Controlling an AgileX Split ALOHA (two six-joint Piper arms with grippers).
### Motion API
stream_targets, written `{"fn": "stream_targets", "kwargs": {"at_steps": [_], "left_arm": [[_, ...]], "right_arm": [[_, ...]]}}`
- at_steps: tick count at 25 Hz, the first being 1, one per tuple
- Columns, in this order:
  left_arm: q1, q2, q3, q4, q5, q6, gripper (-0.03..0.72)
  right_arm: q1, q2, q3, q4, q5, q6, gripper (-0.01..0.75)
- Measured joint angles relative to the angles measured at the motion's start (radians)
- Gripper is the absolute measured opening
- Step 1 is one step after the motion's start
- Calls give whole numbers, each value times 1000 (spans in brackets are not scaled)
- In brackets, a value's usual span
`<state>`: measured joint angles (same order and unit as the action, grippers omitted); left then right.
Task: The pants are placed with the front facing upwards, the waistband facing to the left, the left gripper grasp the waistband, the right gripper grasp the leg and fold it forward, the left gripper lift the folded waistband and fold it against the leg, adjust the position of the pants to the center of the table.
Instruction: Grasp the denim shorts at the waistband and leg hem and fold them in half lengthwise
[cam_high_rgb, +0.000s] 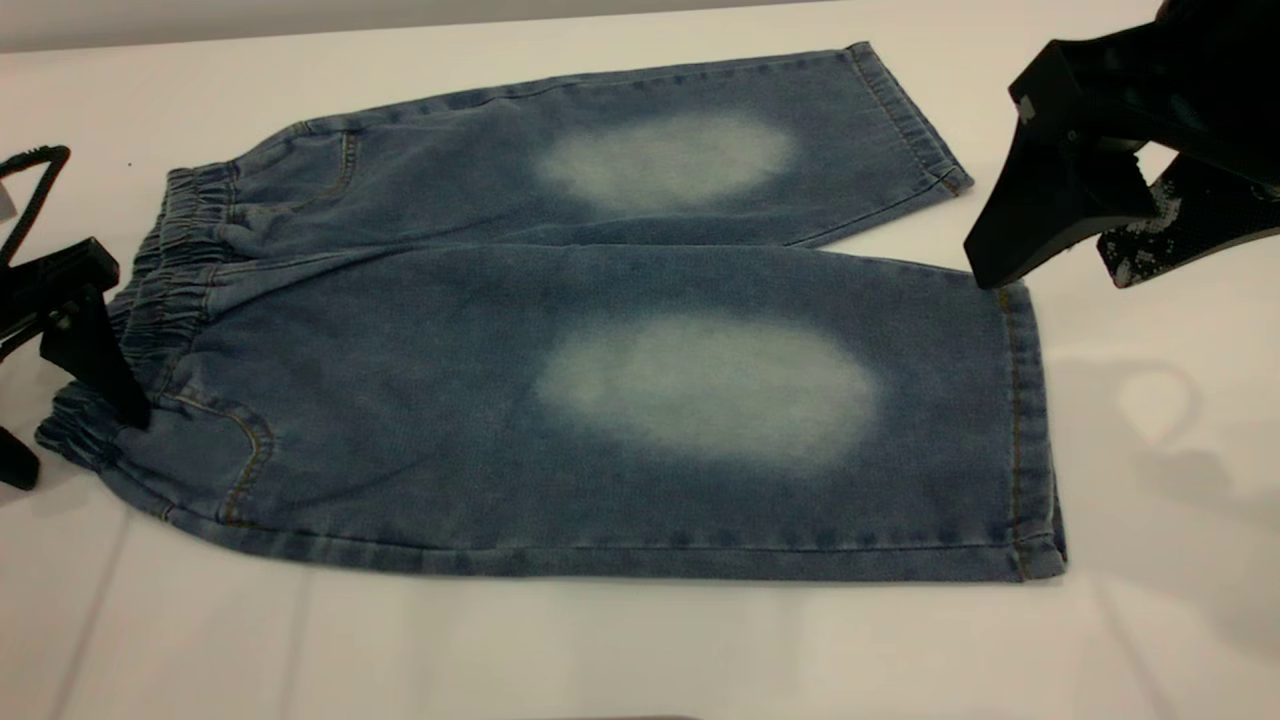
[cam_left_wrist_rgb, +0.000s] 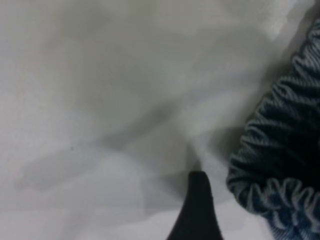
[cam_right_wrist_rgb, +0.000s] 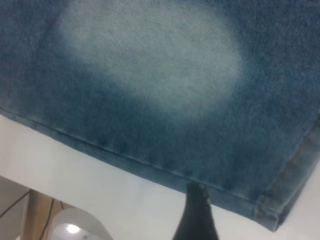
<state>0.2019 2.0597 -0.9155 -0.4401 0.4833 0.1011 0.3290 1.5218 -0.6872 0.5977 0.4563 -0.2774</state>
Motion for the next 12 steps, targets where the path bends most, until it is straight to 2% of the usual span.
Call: {"fn": "stream_targets", "kwargs": {"at_steps": [3,5,12], "left_arm": [[0,1,0,-2,-7,5,518],[0,2,0,-7,-17,7,456],[0,6,0,-47,-37,27,118]], "right_arm": [[0,0,0,14,0,0,480],[0,0,0,16,-1,0,480],[0,0,0,11,31,0,480]]}}
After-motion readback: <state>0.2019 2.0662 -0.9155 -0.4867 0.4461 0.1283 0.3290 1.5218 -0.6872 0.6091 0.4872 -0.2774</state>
